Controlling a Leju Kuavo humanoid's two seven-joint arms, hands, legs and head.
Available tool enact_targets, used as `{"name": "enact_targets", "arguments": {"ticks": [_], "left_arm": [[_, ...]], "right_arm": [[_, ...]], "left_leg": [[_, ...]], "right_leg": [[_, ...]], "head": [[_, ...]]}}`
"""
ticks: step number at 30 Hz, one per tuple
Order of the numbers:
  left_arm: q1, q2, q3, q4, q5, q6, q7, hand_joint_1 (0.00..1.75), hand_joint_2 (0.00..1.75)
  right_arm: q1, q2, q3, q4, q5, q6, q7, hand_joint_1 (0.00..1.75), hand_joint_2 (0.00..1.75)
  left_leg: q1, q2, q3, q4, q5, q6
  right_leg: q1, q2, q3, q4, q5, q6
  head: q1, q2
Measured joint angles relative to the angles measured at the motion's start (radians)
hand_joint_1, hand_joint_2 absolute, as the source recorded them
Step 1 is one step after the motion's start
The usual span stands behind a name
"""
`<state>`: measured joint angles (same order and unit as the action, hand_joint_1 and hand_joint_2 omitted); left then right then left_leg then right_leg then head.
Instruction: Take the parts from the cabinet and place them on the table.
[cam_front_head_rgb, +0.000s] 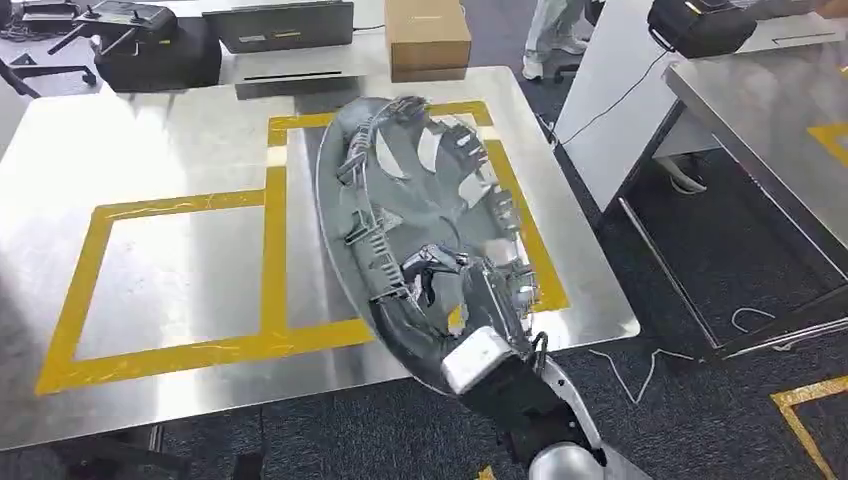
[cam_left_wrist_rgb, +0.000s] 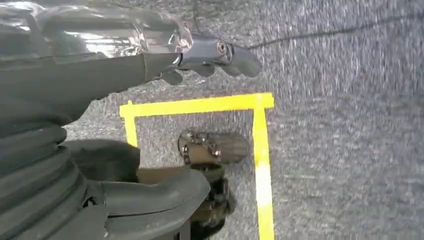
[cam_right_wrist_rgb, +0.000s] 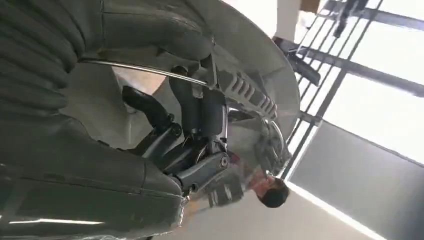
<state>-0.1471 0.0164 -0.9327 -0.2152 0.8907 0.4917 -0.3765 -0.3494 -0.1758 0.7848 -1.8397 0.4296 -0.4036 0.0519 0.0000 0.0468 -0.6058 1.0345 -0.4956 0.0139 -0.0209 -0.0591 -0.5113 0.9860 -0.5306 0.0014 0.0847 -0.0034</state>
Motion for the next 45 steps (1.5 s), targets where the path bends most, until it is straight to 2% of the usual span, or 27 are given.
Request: {"name": "enact_targets", "arguments": {"ticks": [1, 3, 6, 10, 14, 18, 21, 22, 24, 32, 40, 45], "left_arm": [[-0.006, -0.005, -0.001, 0.000, -0.006, -0.001, 0.008, 0.00, 1.75], [-0.016, -0.013, -0.002, -0.001, -0.010, -0.001, 0.013, 0.00, 1.75], [-0.023, -0.019, -0.006, -0.001, -0.040, -0.021, 0.029, 0.00, 1.75], [-0.048, -0.037, -0.024, -0.005, -0.078, -0.038, 0.051, 0.00, 1.75], [-0.062, -0.053, -0.053, -0.009, -0.145, -0.058, 0.076, 0.00, 1.75], [-0.076, -0.071, -0.085, -0.014, -0.198, -0.067, 0.085, 0.00, 1.75], [-0.085, -0.079, -0.109, -0.015, -0.235, -0.070, 0.092, 0.00, 1.75], [-0.087, -0.081, -0.118, -0.016, -0.245, -0.072, 0.092, 0.00, 1.75], [-0.095, -0.086, -0.134, -0.017, -0.266, -0.074, 0.092, 0.00, 1.75], [-0.102, -0.116, -0.173, -0.017, -0.272, -0.079, 0.135, 0.00, 1.75], [-0.103, -0.145, -0.197, -0.017, -0.305, -0.131, 0.195, 0.00, 1.75], [-0.108, -0.147, -0.219, -0.017, -0.335, -0.183, 0.223, 0.00, 1.75]], "right_arm": [[-0.034, 0.022, 0.022, 0.053, 0.011, 0.000, 0.001, 1.75, 1.75], [-0.075, 0.058, 0.051, 0.138, 0.012, 0.001, -0.002, 1.75, 1.75], [-0.150, 0.098, 0.101, 0.261, 0.031, 0.075, 0.031, 1.75, 1.75], [-0.241, 0.179, 0.153, 0.520, 0.005, 0.123, -0.008, 1.75, 1.75], [-0.318, 0.241, 0.199, 0.763, 0.030, 0.211, 0.000, 1.75, 1.75], [-0.340, 0.278, 0.256, 0.966, 0.101, 0.292, 0.035, 1.75, 1.75], [-0.355, 0.283, 0.299, 1.083, 0.175, 0.340, 0.082, 1.75, 1.75], [-0.371, 0.285, 0.314, 1.113, 0.192, 0.349, 0.092, 1.75, 1.75], [-0.414, 0.289, 0.336, 1.168, 0.209, 0.363, 0.119, 1.75, 1.75], [-0.524, 0.296, 0.381, 1.297, 0.251, 0.402, 0.161, 1.75, 1.75], [-0.586, 0.310, 0.415, 1.360, 0.301, 0.377, 0.219, 1.75, 1.75], [-0.649, 0.319, 0.431, 1.378, 0.291, 0.339, 0.215, 1.75, 1.75]], "left_leg": [[0.000, 0.002, 0.000, 0.000, 0.000, 0.000], [0.001, 0.001, 0.000, 0.000, 0.000, 0.000], [0.002, 0.002, 0.000, 0.000, 0.000, 0.000], [0.006, -0.005, 0.000, 0.000, 0.002, -0.004], [0.008, -0.009, 0.000, 0.000, 0.003, -0.005], [0.008, -0.017, 0.000, 0.000, 0.003, -0.005], [0.008, -0.022, 0.000, 0.000, 0.003, -0.005], [0.008, -0.022, 0.000, 0.000, 0.003, -0.005], [0.008, -0.023, 0.002, 0.000, 0.003, -0.005], [0.008, -0.030, 0.011, 0.000, 0.005, -0.006], [0.008, -0.028, 0.011, 0.000, 0.007, -0.006], [0.008, -0.024, 0.011, 0.000, 0.007, -0.006]], "right_leg": [[-0.001, 0.002, 0.000, -0.002, 0.000, 0.015], [-0.001, 0.001, 0.000, -0.002, -0.001, 0.022], [0.000, 0.002, -0.001, -0.001, -0.001, 0.023], [0.003, -0.003, 0.000, 0.000, -0.003, 0.026], [0.004, -0.004, 0.000, 0.001, -0.004, 0.027], [0.004, -0.008, 0.001, 0.001, -0.005, 0.027], [0.004, -0.010, 0.001, 0.001, -0.005, 0.027], [0.003, -0.009, 0.001, 0.000, -0.005, 0.027], [0.003, -0.009, 0.002, -0.001, -0.005, 0.028], [0.002, -0.013, 0.011, -0.002, -0.006, 0.030], [0.002, -0.013, 0.014, -0.002, -0.003, 0.031], [0.002, -0.012, 0.013, -0.001, -0.003, 0.031]], "head": [[-0.002, 0.000], [-0.003, 0.000], [-0.006, 0.000], [-0.013, 0.000], [-0.018, 0.000], [-0.021, 0.000], [-0.019, 0.000], [-0.017, 0.000], [-0.022, 0.000], [-0.018, 0.000], [-0.020, 0.000], [-0.021, 0.000]]}}
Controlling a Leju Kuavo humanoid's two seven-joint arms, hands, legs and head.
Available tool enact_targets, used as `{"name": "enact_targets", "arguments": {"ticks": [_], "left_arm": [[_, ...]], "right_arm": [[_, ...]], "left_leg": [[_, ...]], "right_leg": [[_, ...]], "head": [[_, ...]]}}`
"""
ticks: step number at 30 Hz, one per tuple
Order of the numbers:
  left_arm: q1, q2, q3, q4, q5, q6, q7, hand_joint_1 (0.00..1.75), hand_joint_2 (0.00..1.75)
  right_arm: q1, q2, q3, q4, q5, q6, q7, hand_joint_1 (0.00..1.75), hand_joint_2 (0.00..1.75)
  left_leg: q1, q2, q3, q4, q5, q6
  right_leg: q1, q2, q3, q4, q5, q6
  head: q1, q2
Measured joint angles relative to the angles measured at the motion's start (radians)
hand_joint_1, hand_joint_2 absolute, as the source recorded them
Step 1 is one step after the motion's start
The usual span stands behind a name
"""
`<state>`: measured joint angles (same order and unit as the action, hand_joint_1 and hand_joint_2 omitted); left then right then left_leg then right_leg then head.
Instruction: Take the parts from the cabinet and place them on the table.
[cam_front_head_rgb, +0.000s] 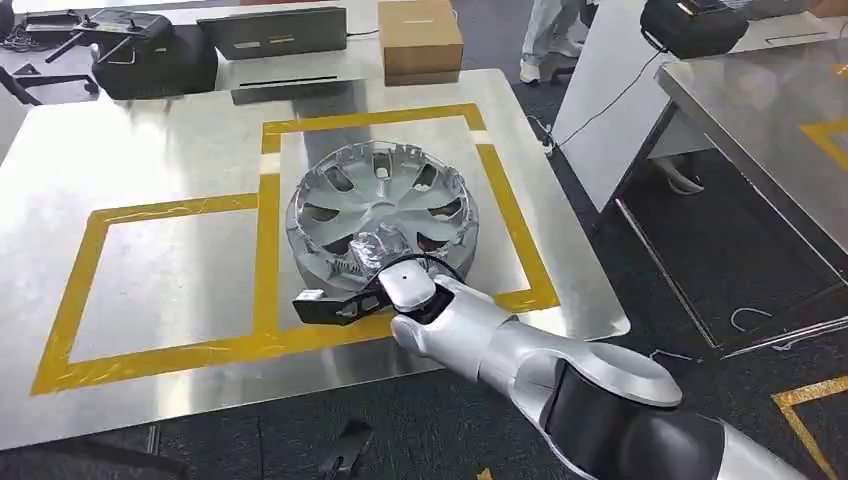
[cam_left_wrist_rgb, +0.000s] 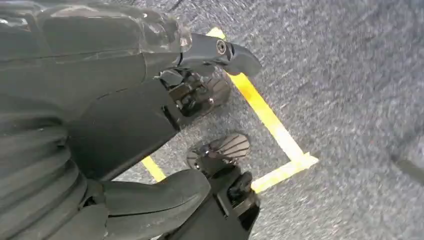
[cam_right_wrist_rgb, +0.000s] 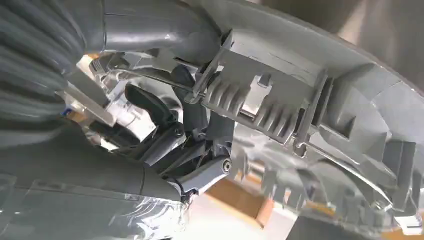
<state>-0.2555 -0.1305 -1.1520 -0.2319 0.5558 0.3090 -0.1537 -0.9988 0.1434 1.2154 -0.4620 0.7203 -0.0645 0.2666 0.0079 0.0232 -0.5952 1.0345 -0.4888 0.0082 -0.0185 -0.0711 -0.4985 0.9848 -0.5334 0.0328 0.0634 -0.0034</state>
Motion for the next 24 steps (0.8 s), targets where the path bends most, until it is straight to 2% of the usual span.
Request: {"name": "enact_targets", "arguments": {"ticks": [7, 14, 15, 24], "left_arm": [[-0.003, 0.003, -0.014, 0.000, 0.006, -0.019, -0.003, 0.00, 1.75], [0.007, 0.011, -0.015, 0.001, 0.016, 0.010, -0.018, 0.00, 1.75], [0.008, 0.011, -0.015, 0.001, 0.016, 0.011, -0.018, 0.00, 1.75], [0.009, 0.017, -0.015, 0.001, 0.006, 0.013, -0.020, 0.00, 1.75]], "right_arm": [[-0.019, 0.024, -0.002, 0.018, -0.026, -0.036, -0.021, 1.75, 1.75], [0.005, 0.026, -0.003, 0.035, -0.029, -0.050, -0.035, 1.75, 1.75], [0.007, 0.026, -0.003, 0.037, -0.031, -0.050, -0.037, 0.00, 1.75], [0.007, 0.025, -0.024, 0.043, -0.054, -0.072, -0.050, 0.00, 1.75]], "left_leg": [[0.000, 0.003, 0.000, -0.001, -0.001, -0.001], [0.000, 0.003, 0.000, -0.001, -0.001, -0.001], [0.000, 0.003, 0.000, -0.001, -0.001, -0.001], [0.000, 0.002, 0.000, -0.001, -0.001, -0.001]], "right_leg": [[0.000, 0.001, -0.001, 0.000, -0.002, -0.001], [0.000, 0.001, -0.001, 0.000, -0.002, -0.001], [0.000, 0.001, -0.001, 0.000, -0.002, -0.001], [0.000, 0.001, -0.001, 0.000, -0.002, -0.001]], "head": [[-0.002, 0.000], [-0.001, 0.000], [0.000, 0.000], [0.000, 0.000]]}}
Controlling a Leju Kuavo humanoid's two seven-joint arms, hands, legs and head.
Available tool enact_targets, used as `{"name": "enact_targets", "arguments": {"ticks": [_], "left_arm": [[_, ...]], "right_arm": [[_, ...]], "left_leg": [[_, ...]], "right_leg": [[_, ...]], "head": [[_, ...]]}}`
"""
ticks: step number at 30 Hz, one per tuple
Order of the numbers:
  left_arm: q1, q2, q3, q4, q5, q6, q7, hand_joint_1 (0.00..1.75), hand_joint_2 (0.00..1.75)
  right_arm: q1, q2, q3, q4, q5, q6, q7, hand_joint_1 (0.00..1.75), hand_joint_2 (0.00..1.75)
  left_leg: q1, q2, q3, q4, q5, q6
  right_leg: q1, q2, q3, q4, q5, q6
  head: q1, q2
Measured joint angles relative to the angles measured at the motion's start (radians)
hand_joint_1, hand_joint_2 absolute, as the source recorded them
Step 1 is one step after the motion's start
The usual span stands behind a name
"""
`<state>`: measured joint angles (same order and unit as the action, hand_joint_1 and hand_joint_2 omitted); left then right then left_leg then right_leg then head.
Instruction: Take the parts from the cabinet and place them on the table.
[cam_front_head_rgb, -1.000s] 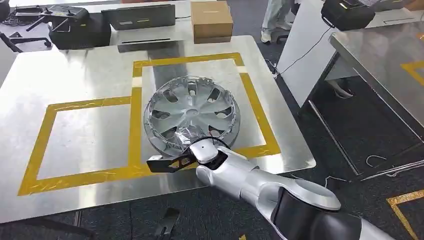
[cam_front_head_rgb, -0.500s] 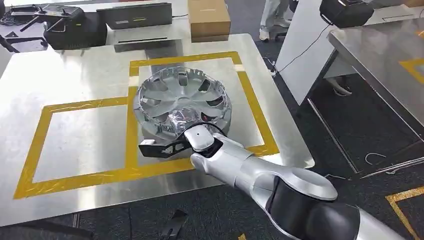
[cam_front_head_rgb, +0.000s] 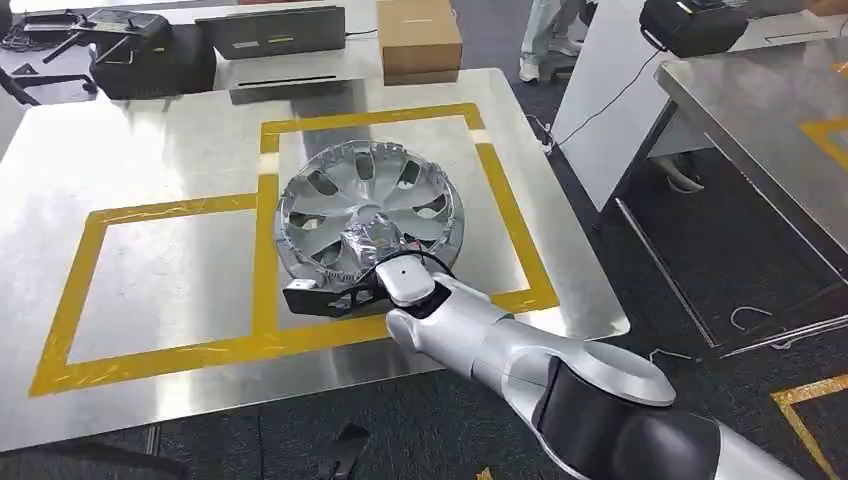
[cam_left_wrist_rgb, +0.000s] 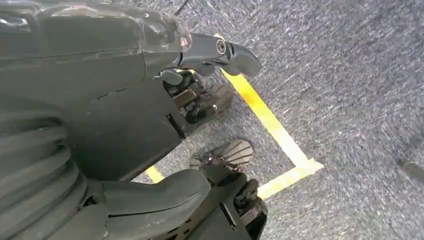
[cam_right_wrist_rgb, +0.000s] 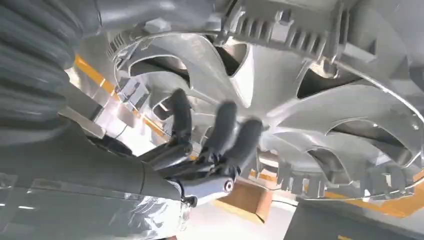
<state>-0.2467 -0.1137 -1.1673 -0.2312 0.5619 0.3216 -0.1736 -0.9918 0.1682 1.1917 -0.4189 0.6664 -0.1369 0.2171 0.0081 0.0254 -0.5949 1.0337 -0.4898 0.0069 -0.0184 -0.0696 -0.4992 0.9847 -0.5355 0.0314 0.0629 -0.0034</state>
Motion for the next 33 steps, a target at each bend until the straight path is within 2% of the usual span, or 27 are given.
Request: {"name": "enact_targets", "arguments": {"ticks": [6, 9, 11, 14, 15, 17, 18, 19, 21, 24, 26, 29, 33], "left_arm": [[0.000, 0.001, 0.000, 0.000, -0.005, -0.017, -0.007, 0.00, 1.75], [-0.001, 0.005, 0.000, 0.000, -0.009, -0.019, -0.010, 0.00, 1.75], [-0.003, 0.010, 0.000, 0.000, -0.009, -0.016, -0.010, 0.00, 1.75], [-0.004, 0.015, 0.000, 0.000, -0.008, -0.014, -0.011, 0.00, 1.75], [-0.004, 0.016, 0.000, 0.000, -0.006, -0.007, -0.014, 0.00, 1.75], [-0.004, 0.019, 0.000, 0.000, 0.009, 0.013, -0.028, 0.00, 1.75], [-0.004, 0.021, 0.002, 0.000, 0.019, 0.024, -0.036, 0.00, 1.75], [-0.004, 0.024, 0.004, 0.000, 0.023, 0.031, -0.043, 0.00, 1.75], [-0.003, 0.031, 0.006, 0.002, 0.034, 0.045, -0.053, 0.00, 1.75], [0.001, 0.045, 0.021, 0.003, 0.068, 0.082, -0.082, 0.00, 1.75], [0.009, 0.061, 0.042, 0.004, 0.107, 0.104, -0.110, 0.00, 1.75], [0.031, 0.090, 0.075, 0.007, 0.148, 0.119, -0.146, 0.00, 1.75], [0.065, 0.118, 0.111, 0.011, 0.166, 0.125, -0.164, 0.00, 1.75]], "right_arm": [[0.004, -0.001, -0.015, -0.002, -0.024, -0.015, -0.006, 0.00, 1.75], [0.006, -0.002, -0.038, -0.013, -0.088, -0.080, -0.037, 0.00, 1.75], [0.006, -0.002, -0.074, -0.037, -0.185, -0.143, -0.073, 0.00, 1.75], [0.006, -0.005, -0.127, -0.084, -0.244, -0.166, -0.090, 0.00, 1.75], [0.009, -0.006, -0.143, -0.098, -0.291, -0.191, -0.124, 0.00, 1.75], [0.039, -0.005, -0.194, -0.155, -0.509, -0.263, -0.265, 0.00, 1.75], [0.069, -0.006, -0.227, -0.217, -0.663, -0.296, -0.325, 0.00, 1.75], [0.101, -0.013, -0.253, -0.298, -0.771, -0.327, -0.333, 0.00, 1.75], [0.154, -0.036, -0.288, -0.453, -0.875, -0.366, -0.339, 0.00, 1.75], [0.255, -0.074, -0.358, -0.698, -1.040, -0.373, -0.434, 0.00, 1.75], [0.343, -0.121, -0.401, -0.893, -1.066, -0.393, -0.441, 0.00, 1.75], [0.485, -0.205, -0.463, -1.166, -1.076, -0.399, -0.453, 0.00, 1.75], [0.676, -0.279, -0.514, -1.424, -1.064, -0.394, -0.501, 0.00, 1.75]], "left_leg": [[0.000, -0.001, 0.000, 0.000, 0.000, 0.000], [0.000, -0.001, 0.000, 0.000, 0.000, 0.000], [0.000, -0.001, 0.000, 0.000, 0.000, 0.000], [0.000, -0.002, 0.000, 0.000, 0.000, 0.000], [0.000, -0.002, 0.000, 0.000, 0.000, 0.000], [0.000, -0.002, 0.000, 0.000, 0.000, 0.000], [0.000, -0.002, 0.001, 0.000, 0.000, 0.000], [0.000, -0.004, 0.001, 0.000, 0.000, 0.000], [0.000, -0.009, 0.000, 0.000, 0.000, 0.000], [0.001, -0.016, 0.001, 0.000, 0.000, 0.000], [0.000, -0.026, 0.002, 0.000, -0.001, -0.001], [0.001, -0.033, 0.002, 0.000, -0.002, -0.001], [0.000, -0.033, 0.001, 0.000, -0.004, -0.003]], "right_leg": [[0.000, 0.000, 0.000, 0.000, 0.000, 0.000], [0.000, 0.000, 0.000, 0.000, 0.000, 0.000], [0.000, 0.000, 0.000, 0.000, 0.000, 0.000], [0.000, 0.000, 0.000, 0.000, 0.000, 0.000], [0.000, 0.000, 0.000, 0.001, 0.000, 0.000], [0.000, 0.000, 0.001, 0.001, 0.000, 0.000], [0.000, 0.000, 0.001, 0.001, 0.000, 0.000], [0.000, -0.001, 0.001, 0.001, -0.001, -0.001], [0.000, -0.004, 0.001, 0.000, -0.001, -0.001], [0.000, -0.009, -0.001, -0.001, -0.003, -0.002], [0.000, -0.014, 0.001, -0.001, -0.005, -0.003], [0.000, -0.019, 0.005, -0.004, -0.008, 0.000], [-0.001, -0.019, 0.006, -0.005, -0.008, 0.001]], "head": [[-0.002, 0.000], [-0.002, 0.000], [-0.002, 0.000], [-0.002, 0.000], [-0.002, 0.000], [-0.001, 0.000], [-0.001, 0.000], [0.000, 0.000], [-0.001, 0.000], [0.000, 0.000], [-0.002, 0.000], [-0.001, 0.000], [0.000, 0.000]]}}
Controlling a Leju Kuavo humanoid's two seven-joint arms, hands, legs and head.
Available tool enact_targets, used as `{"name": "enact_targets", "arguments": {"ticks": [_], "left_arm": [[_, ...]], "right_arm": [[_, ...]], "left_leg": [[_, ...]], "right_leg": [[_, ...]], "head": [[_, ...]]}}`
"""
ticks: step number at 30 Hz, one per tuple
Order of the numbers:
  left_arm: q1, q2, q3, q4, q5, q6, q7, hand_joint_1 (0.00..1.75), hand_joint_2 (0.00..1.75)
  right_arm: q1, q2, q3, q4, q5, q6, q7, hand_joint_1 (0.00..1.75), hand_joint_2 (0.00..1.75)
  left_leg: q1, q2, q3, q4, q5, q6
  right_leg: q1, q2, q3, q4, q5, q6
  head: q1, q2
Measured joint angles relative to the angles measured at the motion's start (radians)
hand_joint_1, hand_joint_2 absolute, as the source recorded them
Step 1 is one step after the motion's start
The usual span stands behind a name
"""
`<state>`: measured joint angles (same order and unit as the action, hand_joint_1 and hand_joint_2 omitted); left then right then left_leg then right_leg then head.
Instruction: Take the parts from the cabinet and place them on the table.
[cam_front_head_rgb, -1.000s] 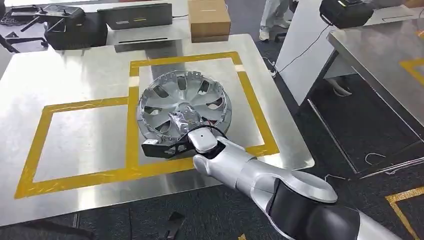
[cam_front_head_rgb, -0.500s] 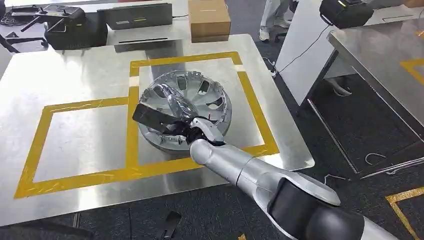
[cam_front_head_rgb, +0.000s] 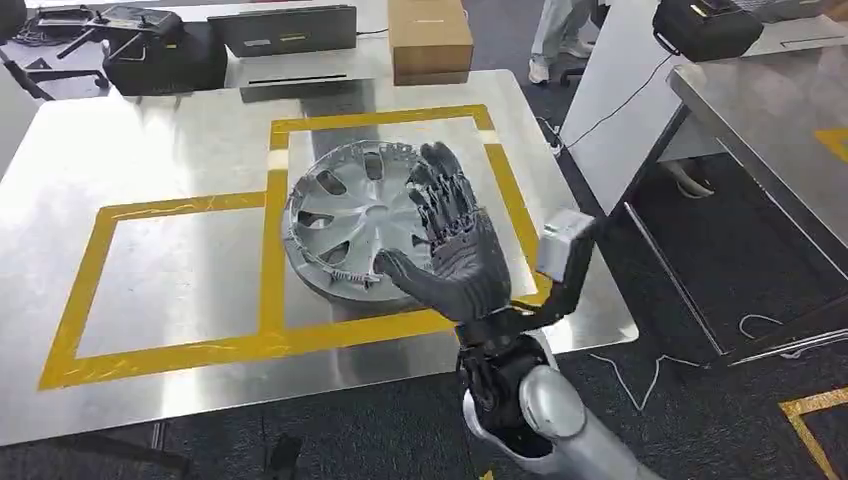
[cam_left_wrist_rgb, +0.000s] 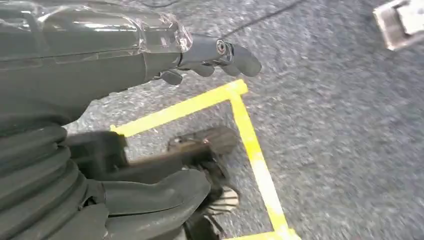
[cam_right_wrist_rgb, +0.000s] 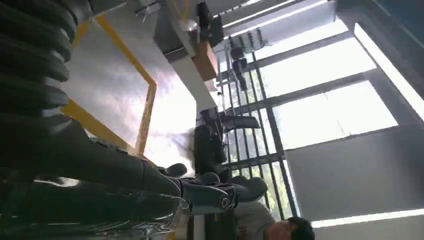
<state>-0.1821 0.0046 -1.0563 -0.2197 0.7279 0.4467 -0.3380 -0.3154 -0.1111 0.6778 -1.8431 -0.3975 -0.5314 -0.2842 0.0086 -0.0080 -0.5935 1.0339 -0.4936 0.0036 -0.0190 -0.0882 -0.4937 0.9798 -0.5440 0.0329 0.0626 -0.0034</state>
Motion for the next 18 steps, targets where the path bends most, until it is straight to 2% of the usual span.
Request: {"name": "enact_targets", "arguments": {"ticks": [6, 12, 13, 18], "left_arm": [[0.025, 0.015, 0.038, 0.004, 0.018, -0.006, -0.018, 0.00, 1.75], [0.058, 0.019, 0.062, 0.005, 0.027, -0.024, -0.058, 0.00, 1.75], [0.059, 0.020, 0.066, 0.005, 0.027, -0.026, -0.058, 0.00, 0.00], [0.072, 0.019, 0.076, 0.005, 0.030, -0.048, -0.061, 0.00, 0.00]], "right_arm": [[0.150, -0.064, -0.042, -0.228, 0.007, 0.008, -0.020, 0.00, 1.75], [0.281, -0.102, -0.077, -0.314, -0.040, 0.027, -0.076, 0.00, 1.75], [0.293, -0.107, -0.082, -0.323, -0.045, 0.027, -0.076, 0.00, 1.75], [0.341, -0.130, -0.089, -0.342, -0.047, 0.024, -0.073, 0.00, 1.75]], "left_leg": [[0.000, 0.006, 0.000, 0.000, -0.001, 0.000], [0.000, 0.018, 0.001, -0.001, -0.002, 0.001], [0.000, 0.019, 0.001, -0.001, -0.002, 0.001], [0.000, 0.026, 0.002, -0.001, -0.003, 0.002]], "right_leg": [[0.000, 0.001, 0.000, 0.000, -0.001, 0.001], [0.000, 0.007, -0.001, 0.000, -0.001, 0.002], [0.000, 0.008, -0.001, 0.000, -0.001, 0.002], [0.000, 0.013, -0.001, 0.000, -0.001, 0.002]], "head": [[-0.002, 0.000], [-0.002, 0.000], [-0.003, 0.000], [-0.002, 0.000]]}}
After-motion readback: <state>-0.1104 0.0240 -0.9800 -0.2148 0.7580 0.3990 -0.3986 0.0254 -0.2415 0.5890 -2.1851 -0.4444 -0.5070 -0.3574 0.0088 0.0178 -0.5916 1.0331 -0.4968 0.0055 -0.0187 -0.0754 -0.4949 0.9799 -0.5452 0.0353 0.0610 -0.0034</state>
